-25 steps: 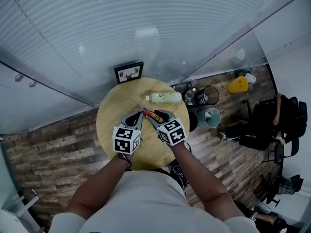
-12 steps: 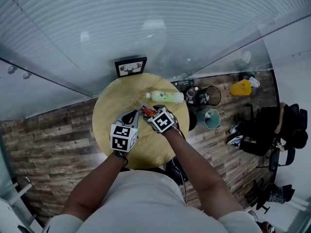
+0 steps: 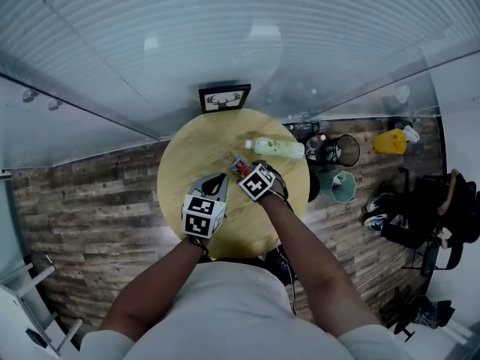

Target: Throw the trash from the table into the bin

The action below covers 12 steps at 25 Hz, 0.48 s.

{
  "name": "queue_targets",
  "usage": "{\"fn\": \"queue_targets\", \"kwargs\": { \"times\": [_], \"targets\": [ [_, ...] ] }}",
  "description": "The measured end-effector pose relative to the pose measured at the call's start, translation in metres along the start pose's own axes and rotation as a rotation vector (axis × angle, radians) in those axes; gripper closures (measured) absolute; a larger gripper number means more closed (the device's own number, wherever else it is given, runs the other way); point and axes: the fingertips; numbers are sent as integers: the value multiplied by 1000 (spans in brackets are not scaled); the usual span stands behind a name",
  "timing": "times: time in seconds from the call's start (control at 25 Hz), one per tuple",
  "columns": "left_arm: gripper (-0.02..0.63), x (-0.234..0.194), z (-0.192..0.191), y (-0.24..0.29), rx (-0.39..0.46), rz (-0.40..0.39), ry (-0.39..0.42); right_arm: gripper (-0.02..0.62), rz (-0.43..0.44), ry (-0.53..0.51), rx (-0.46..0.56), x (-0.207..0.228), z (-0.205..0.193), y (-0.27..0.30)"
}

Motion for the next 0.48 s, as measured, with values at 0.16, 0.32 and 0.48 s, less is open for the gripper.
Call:
{"fn": "queue_targets", "kwargs": {
  "times": [0.16, 0.32, 0.48],
  "targets": [
    [600, -2, -4, -2, 3, 0, -24, 287, -12, 14, -24, 3, -5, 6],
    [600, -6, -3, -6, 13, 6, -28, 302, -2, 52, 6, 2, -3, -1],
    [600, -3, -4, -14, 17, -2, -35, 302, 11, 128, 69, -1, 4, -17]
  ]
}}
Point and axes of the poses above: the fingertips, and each gripper's own axes: y forward along the fingers, x to its right, z out of its top, and after that the axes turned 4 degrees about y, right-handed
